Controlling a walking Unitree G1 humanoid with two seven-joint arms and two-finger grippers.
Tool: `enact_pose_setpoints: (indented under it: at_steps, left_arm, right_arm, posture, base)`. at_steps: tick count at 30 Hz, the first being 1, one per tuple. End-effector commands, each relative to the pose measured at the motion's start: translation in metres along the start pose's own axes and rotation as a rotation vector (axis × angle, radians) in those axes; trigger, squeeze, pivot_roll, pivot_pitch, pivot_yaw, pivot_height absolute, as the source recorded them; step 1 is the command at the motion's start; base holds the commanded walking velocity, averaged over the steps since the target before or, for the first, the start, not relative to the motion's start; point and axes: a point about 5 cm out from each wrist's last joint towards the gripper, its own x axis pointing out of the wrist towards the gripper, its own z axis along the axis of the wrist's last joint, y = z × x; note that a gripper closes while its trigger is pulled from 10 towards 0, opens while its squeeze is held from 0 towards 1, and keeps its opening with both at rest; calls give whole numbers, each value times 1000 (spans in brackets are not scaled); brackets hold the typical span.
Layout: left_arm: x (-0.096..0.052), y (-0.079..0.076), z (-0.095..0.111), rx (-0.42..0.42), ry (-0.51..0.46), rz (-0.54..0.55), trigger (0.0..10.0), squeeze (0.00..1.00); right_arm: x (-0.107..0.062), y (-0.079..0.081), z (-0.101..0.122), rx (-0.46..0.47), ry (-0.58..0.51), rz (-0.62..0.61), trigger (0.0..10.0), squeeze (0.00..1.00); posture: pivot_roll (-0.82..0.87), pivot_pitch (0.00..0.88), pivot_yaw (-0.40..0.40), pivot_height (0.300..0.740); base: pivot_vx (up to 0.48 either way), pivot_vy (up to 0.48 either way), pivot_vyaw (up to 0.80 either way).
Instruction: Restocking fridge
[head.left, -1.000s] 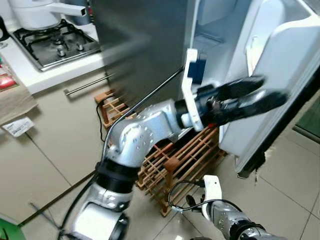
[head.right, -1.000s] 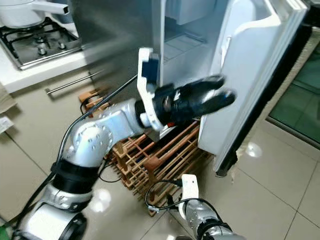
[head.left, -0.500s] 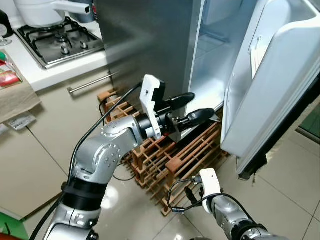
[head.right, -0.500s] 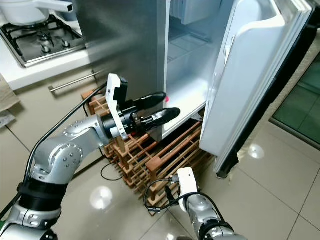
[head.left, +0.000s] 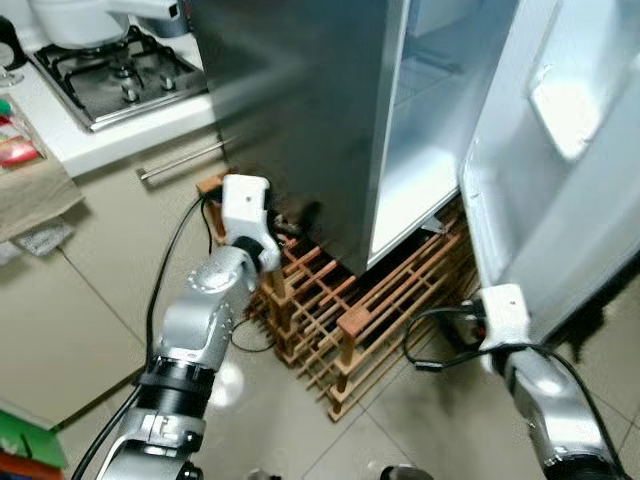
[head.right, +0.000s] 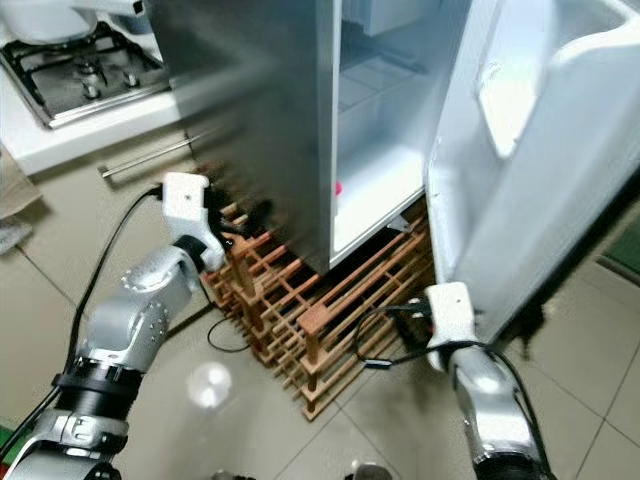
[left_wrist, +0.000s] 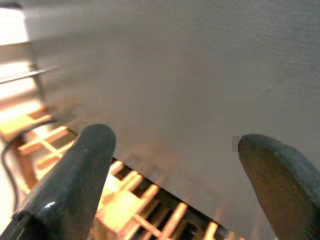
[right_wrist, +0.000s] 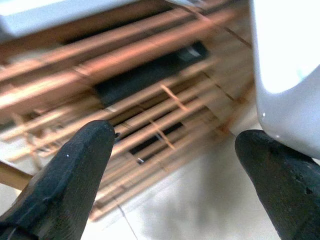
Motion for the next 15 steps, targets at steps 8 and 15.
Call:
enact_pose_setpoints:
  at_steps: [8, 15]
  left_arm:
    - [0, -6, -15, 15, 10, 33, 10000, 0]
    - [-1, 1, -25, 86, 35, 135, 10000, 0]
  right_arm:
    - [-43, -114, 41, -178, -146, -550, 10000, 0]
    - [-43, -96, 43, -99, -195, -426, 10000, 0]
  posture:
    - [-160, 0, 33, 740]
    - [-173, 0, 45, 740]
  base:
    - [0, 0, 0]
    - [0, 0, 0]
